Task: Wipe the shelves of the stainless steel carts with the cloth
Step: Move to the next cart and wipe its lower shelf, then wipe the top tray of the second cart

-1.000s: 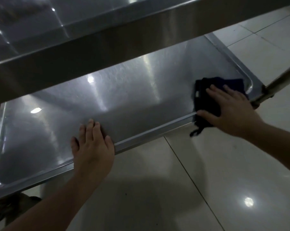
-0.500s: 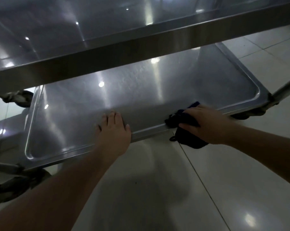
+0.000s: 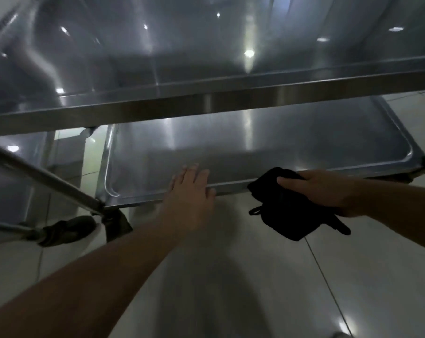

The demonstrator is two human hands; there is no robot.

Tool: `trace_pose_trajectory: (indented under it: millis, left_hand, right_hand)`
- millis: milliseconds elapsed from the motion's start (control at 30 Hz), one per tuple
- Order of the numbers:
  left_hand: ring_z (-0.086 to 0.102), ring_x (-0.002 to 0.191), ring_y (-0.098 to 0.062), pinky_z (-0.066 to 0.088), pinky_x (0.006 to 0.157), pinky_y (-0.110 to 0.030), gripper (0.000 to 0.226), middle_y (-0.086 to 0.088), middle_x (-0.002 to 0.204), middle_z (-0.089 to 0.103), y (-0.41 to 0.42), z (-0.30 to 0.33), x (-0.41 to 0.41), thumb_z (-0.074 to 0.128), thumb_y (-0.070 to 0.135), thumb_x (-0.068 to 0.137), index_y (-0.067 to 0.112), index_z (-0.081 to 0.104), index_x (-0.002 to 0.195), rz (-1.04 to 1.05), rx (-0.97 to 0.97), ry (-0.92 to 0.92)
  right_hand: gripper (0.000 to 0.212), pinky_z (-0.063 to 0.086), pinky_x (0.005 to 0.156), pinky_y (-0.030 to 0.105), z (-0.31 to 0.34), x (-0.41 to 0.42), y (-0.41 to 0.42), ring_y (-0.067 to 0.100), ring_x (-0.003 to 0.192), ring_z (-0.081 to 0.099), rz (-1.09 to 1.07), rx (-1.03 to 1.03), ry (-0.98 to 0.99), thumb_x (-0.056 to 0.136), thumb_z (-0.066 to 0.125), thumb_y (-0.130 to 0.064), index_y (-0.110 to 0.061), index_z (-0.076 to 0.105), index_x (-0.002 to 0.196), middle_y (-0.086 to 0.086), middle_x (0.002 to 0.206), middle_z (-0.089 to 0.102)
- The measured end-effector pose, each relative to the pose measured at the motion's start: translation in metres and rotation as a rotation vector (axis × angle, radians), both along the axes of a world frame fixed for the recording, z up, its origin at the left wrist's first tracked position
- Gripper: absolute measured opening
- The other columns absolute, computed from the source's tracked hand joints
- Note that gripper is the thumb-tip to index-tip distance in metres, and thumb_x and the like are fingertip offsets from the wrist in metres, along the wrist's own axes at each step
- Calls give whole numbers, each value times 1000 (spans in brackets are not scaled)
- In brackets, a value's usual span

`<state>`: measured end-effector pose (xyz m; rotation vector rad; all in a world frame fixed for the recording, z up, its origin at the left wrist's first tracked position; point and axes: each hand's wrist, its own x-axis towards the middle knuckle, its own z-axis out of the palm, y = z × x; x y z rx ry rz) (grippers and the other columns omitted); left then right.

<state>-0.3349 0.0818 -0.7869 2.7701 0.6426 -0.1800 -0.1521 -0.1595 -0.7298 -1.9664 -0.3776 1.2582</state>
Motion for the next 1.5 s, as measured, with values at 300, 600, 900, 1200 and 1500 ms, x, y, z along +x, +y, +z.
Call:
trace_pose_trajectory:
  millis: [300, 600, 900, 1200, 1500]
  left_hand:
    - [17, 157, -30, 14, 128, -46, 61, -10, 170, 23, -8, 112, -82, 38, 43, 108, 19, 27, 162, 82, -205, 159]
    - [43, 142, -30, 37, 114, -42, 60, -10, 160, 39, -2, 299, -165, 41, 43, 107, 19, 30, 161, 262, -375, 265]
    - [43, 141, -25, 34, 114, -36, 58, -9, 156, 45, 27, 498, -275, 43, 38, 108, 16, 33, 161, 477, -492, 182]
    - [43, 140, -26, 37, 112, -41, 55, -7, 155, 45, 97, 651, -378, 43, 39, 107, 19, 35, 158, 620, -509, 77]
    - [45, 141, -27, 38, 112, -42, 56, -7, 156, 45, 160, 737, -455, 45, 39, 106, 20, 36, 158, 831, -476, -96]
  right_hand:
    - [41, 57, 59, 29, 77, -90, 15, 21, 74, 75, -199, -101, 284, 96, 62, -50, -15, 71, 114, 8, 88, 78]
    - [43, 61, 76, 30, 240, -215, 24, 16, 89, 76, -308, -238, 345, 89, 63, -65, -30, 70, 111, -4, 98, 79]
    - [46, 61, 87, 46, 429, -314, 88, 29, 98, 73, -450, -267, 299, 90, 65, -61, -24, 69, 116, 6, 109, 76]
    - [41, 59, 77, 37, 602, -395, 190, 26, 97, 70, -229, -200, 182, 95, 59, -61, -26, 67, 115, 5, 107, 73]
    - [31, 62, 65, 36, 696, -446, 274, 21, 85, 77, -154, 4, 296, 96, 61, -53, -28, 69, 113, 0, 96, 79]
